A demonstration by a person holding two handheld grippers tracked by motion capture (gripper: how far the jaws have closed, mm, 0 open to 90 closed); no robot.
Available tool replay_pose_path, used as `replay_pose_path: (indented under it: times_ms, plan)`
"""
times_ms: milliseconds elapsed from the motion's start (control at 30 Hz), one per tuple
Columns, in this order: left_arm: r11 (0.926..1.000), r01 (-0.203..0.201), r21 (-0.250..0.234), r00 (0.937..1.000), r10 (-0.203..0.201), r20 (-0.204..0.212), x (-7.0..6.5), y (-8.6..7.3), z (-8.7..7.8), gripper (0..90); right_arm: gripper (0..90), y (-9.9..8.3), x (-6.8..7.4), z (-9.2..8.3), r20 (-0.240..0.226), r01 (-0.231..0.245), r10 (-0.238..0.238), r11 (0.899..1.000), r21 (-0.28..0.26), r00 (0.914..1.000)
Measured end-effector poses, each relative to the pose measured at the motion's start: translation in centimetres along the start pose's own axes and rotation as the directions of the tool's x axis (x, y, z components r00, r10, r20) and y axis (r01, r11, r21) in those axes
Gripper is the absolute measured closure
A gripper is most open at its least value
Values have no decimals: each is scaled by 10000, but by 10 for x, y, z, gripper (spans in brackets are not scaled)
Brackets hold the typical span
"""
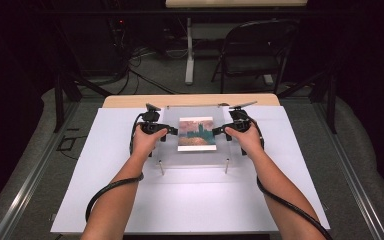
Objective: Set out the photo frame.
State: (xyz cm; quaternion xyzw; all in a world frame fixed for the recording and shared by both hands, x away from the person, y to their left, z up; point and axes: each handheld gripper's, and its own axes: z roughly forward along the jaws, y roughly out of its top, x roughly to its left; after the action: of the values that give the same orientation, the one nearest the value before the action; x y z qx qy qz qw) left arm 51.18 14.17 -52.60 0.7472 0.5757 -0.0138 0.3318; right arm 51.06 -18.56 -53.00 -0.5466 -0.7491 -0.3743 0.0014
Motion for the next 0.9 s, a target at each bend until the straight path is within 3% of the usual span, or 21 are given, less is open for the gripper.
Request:
replay_pose_path:
  times_ms: [467, 900]
  plan:
    - [9998, 151, 98, 9998, -150, -87, 0, 2, -2, 243, 284, 1, 1, -2, 54, 201, -201, 9998, -24, 9998]
    - [9993, 305, -193, 9995, -303, 81, 2, 0, -6, 311, 298, -2, -1, -6, -73, 356, -357, 9992, -156, 9993]
